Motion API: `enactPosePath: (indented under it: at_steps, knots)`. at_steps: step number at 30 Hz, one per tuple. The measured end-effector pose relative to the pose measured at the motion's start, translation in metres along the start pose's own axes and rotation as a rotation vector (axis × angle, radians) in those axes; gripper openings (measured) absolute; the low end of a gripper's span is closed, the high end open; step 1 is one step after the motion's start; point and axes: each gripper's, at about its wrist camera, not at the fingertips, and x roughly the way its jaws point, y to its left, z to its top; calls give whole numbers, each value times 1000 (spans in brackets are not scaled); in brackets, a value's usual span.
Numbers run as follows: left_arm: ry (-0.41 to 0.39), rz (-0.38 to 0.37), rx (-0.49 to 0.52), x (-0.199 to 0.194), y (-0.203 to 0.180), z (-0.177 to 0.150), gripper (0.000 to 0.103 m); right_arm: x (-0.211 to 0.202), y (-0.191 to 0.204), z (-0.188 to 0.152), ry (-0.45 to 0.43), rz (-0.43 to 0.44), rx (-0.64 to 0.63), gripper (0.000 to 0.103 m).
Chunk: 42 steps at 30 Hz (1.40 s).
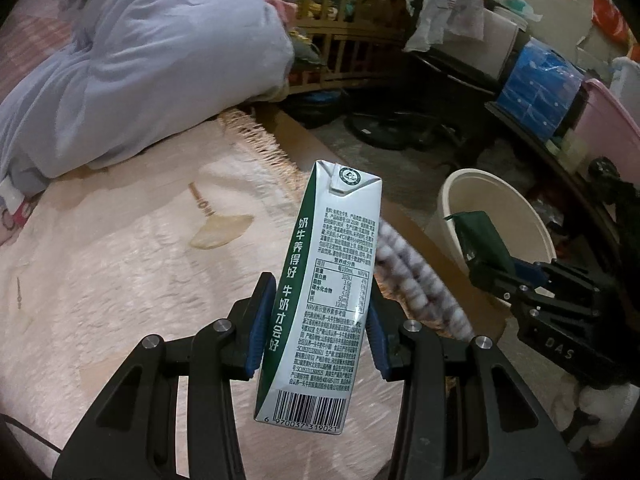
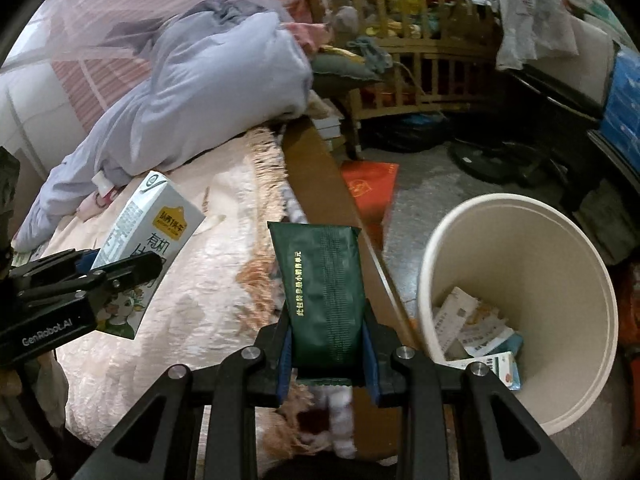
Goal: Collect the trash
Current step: 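Carry the green packet and milk carton over the cream bucket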
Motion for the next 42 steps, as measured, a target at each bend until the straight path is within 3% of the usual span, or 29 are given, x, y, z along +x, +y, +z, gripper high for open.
enactPosePath:
  at_steps: [24,42]
  knots:
    - [26,-226,58,34,-85,41,40,-19,-91,-9,-32,-124,195,27]
    - [46,-292,95,60,-124,60,40,-17,-127,-16,-28,-158,287,27]
